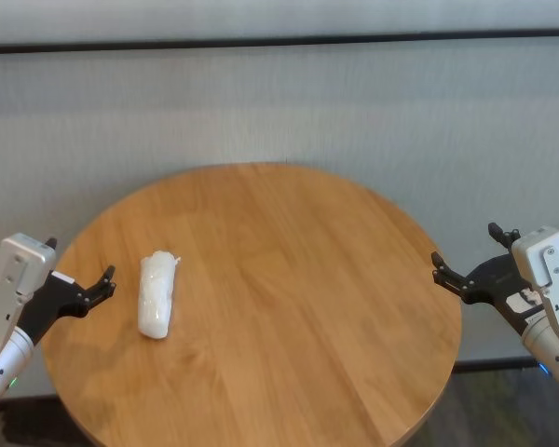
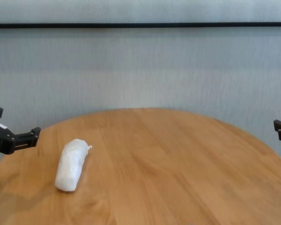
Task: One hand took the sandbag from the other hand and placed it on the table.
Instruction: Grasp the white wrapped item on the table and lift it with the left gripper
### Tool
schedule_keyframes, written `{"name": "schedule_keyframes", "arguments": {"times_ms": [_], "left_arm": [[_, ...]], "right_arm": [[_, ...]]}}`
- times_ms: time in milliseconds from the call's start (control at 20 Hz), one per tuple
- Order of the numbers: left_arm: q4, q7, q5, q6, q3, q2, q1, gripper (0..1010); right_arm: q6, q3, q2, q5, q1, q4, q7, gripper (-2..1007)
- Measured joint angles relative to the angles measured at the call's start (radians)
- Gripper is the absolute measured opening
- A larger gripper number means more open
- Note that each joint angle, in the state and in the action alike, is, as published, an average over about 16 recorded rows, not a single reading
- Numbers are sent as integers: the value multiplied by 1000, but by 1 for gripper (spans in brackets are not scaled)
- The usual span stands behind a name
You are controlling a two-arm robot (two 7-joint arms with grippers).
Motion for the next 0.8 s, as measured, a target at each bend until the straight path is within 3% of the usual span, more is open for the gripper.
{"name": "schedule_keyframes", "arguments": {"times_ms": [800], "left_arm": [[0,0,0,0,0,0,0,1001]], "right_arm": [[0,0,0,0,0,0,0,1002]]}}
